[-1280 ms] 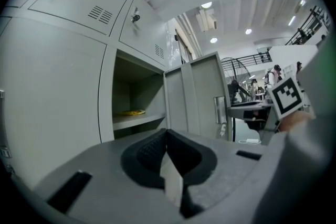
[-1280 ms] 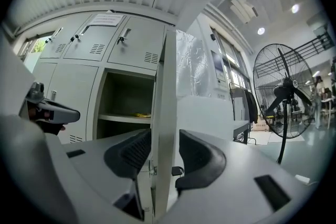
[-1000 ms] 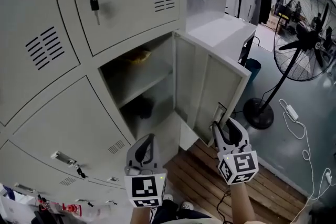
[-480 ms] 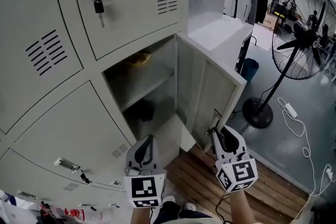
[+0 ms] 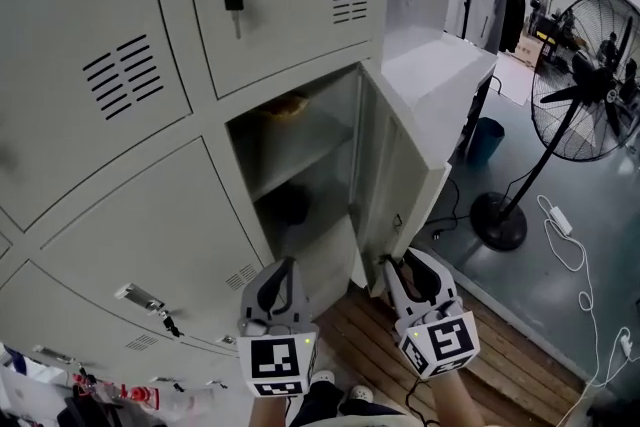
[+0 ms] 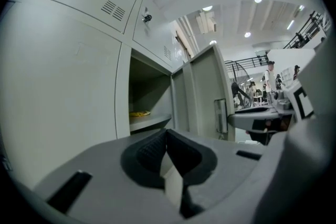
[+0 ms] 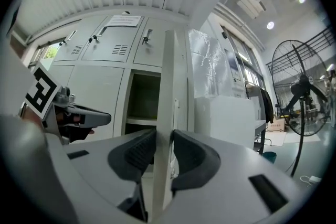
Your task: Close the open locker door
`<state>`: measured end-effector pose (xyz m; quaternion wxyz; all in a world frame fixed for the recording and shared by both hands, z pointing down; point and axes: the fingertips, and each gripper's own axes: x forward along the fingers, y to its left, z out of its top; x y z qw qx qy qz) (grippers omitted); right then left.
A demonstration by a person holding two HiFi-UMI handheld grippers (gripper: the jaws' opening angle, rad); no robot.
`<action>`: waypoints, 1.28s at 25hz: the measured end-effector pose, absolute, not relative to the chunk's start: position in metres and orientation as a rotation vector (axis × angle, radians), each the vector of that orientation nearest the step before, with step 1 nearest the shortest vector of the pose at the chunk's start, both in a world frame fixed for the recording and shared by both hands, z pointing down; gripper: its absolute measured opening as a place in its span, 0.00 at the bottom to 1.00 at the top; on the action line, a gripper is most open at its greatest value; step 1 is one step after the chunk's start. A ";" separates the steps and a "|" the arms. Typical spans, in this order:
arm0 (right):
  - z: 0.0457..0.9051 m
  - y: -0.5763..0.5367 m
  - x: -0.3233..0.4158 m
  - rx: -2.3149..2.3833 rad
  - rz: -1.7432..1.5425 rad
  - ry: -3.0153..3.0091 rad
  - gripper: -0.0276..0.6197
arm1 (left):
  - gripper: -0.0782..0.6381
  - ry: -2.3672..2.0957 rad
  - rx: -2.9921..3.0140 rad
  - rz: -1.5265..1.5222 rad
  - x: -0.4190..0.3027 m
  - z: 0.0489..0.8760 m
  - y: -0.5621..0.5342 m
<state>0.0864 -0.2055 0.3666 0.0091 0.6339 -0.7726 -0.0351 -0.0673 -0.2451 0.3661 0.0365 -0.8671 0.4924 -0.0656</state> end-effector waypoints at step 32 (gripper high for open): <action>0.367 -0.247 -0.024 1.672 -0.213 -2.592 0.19 | 0.11 1.819 -2.457 -0.203 -0.171 0.355 -0.239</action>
